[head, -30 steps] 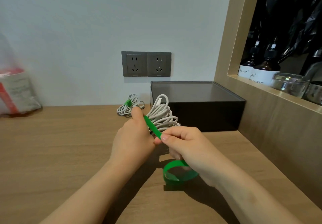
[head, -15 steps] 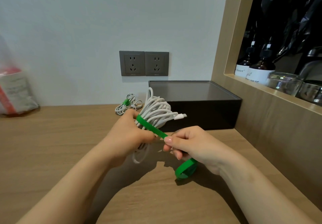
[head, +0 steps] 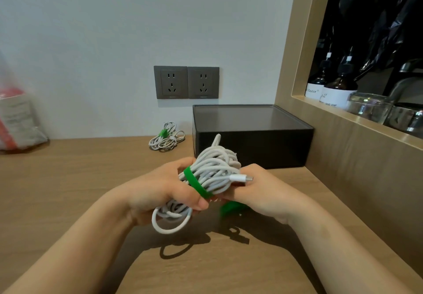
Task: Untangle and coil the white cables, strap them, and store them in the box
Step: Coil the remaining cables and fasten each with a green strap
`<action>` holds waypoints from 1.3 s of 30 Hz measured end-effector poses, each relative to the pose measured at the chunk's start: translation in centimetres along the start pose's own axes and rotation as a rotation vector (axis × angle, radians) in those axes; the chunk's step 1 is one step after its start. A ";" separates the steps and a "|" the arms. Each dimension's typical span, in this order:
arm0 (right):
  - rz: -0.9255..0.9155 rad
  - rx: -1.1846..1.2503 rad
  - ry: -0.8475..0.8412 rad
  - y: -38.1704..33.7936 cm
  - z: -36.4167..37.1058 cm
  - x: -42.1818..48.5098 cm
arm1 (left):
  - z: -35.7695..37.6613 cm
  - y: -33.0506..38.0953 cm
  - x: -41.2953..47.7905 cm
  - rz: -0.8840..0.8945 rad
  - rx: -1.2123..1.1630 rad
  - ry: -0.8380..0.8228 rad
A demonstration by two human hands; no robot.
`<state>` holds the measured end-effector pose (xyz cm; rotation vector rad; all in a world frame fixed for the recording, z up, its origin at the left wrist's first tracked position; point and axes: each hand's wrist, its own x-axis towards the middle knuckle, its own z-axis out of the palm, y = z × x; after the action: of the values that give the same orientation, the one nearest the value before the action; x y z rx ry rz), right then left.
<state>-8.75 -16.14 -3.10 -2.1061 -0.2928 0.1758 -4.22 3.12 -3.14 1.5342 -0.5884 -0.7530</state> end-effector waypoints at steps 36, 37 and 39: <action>0.360 0.754 0.049 1.9 -1.1 1.3 | 4.2 -0.3 0.8 0.279 1.219 0.252; 0.340 0.755 0.049 1.9 -1.2 1.3 | 4.2 -0.3 0.8 0.275 1.238 0.260; 0.295 0.779 0.052 2.0 -1.5 1.3 | 4.1 -0.2 0.9 0.268 1.272 0.282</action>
<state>-6.86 -17.98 -4.01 -1.3633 0.1166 0.3455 -6.76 -0.22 -3.50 2.5631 -1.1277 0.1644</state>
